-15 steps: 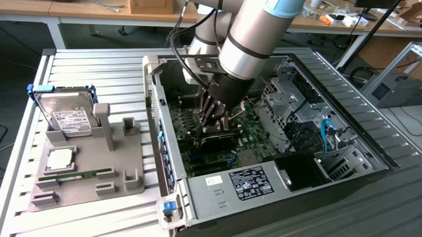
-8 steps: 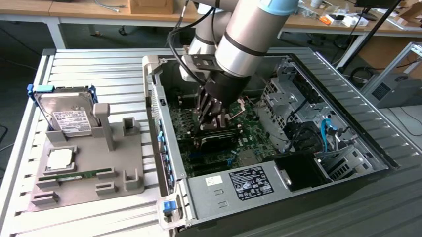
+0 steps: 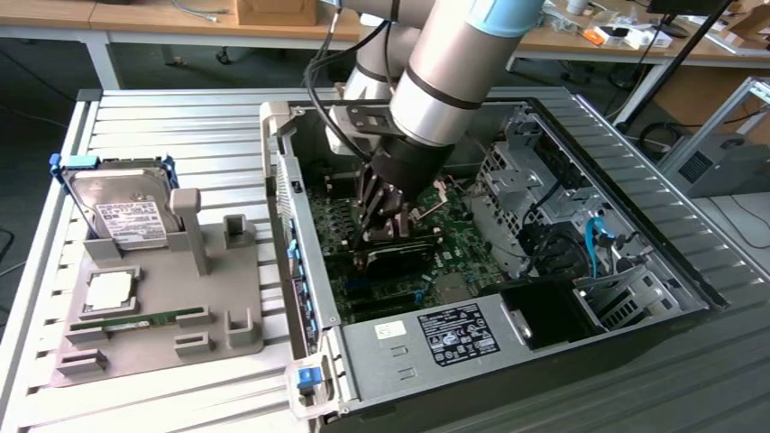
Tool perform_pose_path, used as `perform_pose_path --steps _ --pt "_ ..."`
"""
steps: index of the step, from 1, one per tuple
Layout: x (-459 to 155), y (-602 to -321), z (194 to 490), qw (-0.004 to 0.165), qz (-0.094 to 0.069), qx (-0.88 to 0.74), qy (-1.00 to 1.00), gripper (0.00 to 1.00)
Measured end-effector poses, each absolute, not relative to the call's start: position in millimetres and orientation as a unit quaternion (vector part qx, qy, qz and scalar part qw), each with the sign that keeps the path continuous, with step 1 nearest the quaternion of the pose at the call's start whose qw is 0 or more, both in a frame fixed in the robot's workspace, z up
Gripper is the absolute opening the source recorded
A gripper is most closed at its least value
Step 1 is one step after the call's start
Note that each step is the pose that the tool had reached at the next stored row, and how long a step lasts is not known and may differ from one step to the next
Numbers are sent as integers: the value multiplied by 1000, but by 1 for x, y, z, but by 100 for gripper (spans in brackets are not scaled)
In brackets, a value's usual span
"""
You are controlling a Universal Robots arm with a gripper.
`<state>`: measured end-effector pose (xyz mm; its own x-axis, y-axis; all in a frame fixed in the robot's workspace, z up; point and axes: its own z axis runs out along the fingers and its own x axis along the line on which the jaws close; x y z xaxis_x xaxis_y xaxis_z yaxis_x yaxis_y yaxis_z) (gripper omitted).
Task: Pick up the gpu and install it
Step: 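Press down on the gpu until it lock into place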
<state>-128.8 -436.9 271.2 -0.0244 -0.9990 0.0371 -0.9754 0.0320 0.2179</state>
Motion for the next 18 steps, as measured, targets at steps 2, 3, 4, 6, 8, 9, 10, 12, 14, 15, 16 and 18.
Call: perform_pose_path --steps 2,3,4,6,8,9,10,12,14,15,16,18 --pt "-129 -437 270 90 -66 693 -713 11" --pt "-129 -437 269 90 -66 693 -713 11" --pt "-129 -437 268 89 -66 693 -713 11" --pt "-129 -437 266 89 -66 693 -713 11" --pt "-129 -437 266 89 -66 693 -713 11" --pt "-129 -437 266 89 -66 693 -713 11" --pt "-129 -437 266 89 -66 693 -713 11" --pt "-129 -437 267 90 -66 693 -713 11" --pt "-129 -437 272 89 -66 693 -713 11" --pt "-129 -437 276 89 -66 693 -713 11" --pt "-129 -437 280 90 -66 693 -713 11" --pt "-130 -438 283 89 -66 693 -713 11"
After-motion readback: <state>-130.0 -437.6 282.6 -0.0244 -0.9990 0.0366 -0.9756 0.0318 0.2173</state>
